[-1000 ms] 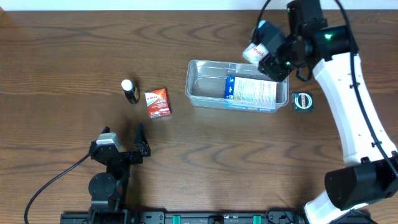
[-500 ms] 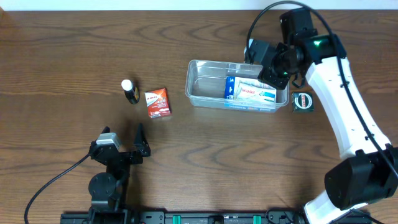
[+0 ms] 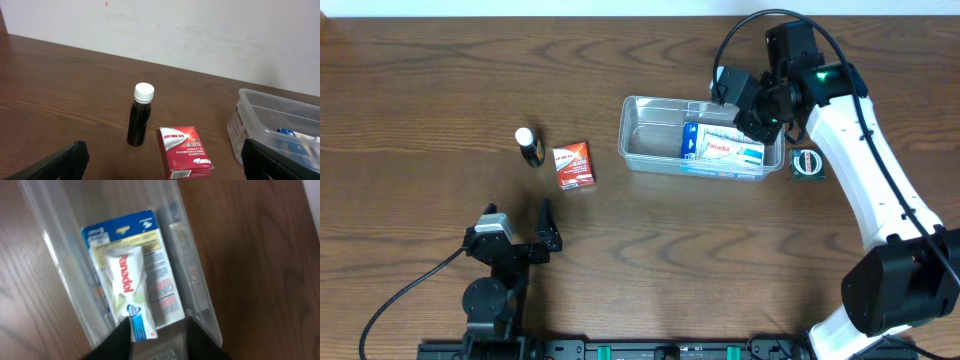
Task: Pack container
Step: 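Lift the Panadol box with the right gripper, then carry the Panadol box over the clear container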
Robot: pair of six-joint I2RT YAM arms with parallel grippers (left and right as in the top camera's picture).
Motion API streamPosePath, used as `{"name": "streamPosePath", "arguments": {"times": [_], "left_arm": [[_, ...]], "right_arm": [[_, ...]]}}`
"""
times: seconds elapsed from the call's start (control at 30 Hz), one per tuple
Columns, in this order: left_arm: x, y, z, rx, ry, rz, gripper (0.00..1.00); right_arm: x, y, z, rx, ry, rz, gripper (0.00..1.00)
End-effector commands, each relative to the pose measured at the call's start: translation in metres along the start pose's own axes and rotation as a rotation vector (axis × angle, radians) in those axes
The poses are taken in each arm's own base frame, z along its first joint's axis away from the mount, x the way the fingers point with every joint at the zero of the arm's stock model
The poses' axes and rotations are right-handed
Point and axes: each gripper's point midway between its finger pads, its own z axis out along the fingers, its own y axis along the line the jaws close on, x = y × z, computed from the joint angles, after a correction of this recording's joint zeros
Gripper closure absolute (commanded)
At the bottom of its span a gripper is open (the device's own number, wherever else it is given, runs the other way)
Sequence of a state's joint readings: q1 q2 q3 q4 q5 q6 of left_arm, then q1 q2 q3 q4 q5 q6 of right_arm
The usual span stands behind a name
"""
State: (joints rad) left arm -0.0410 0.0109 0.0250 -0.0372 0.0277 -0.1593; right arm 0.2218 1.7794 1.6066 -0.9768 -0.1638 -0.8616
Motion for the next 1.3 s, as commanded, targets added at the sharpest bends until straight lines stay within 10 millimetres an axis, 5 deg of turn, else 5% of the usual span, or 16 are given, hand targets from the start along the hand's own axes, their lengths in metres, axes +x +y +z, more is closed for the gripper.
{"name": "streamPosePath", "arguments": {"times": [0.0, 0.07, 0.37, 0.53, 0.8, 1.27], "left_arm": [[0.017, 0.004, 0.001, -0.013, 0.048, 0.010, 0.02], [0.017, 0.004, 0.001, -0.013, 0.048, 0.010, 0.02], [0.017, 0.004, 0.001, -0.012, 0.048, 0.010, 0.02], [0.017, 0.004, 0.001, -0.013, 0.048, 0.010, 0.02], [0.017, 0.004, 0.001, -0.013, 0.048, 0.010, 0.02], [0.017, 0.004, 0.001, -0.013, 0.048, 0.010, 0.02]], "right_arm": [[-0.001, -0.001, 0.004, -0.002, -0.006, 0.114, 0.86], [-0.002, -0.001, 0.004, 0.001, -0.008, 0.173, 0.99], [0.001, 0.003, 0.005, -0.012, 0.012, 0.926, 0.99], [0.002, 0.011, 0.006, -0.005, 0.046, 1.150, 0.99], [0.005, 0.013, 0.014, 0.111, 0.093, 1.252, 0.99], [0.027, 0.009, 0.083, 0.193, 0.221, 1.275, 0.99]]}}
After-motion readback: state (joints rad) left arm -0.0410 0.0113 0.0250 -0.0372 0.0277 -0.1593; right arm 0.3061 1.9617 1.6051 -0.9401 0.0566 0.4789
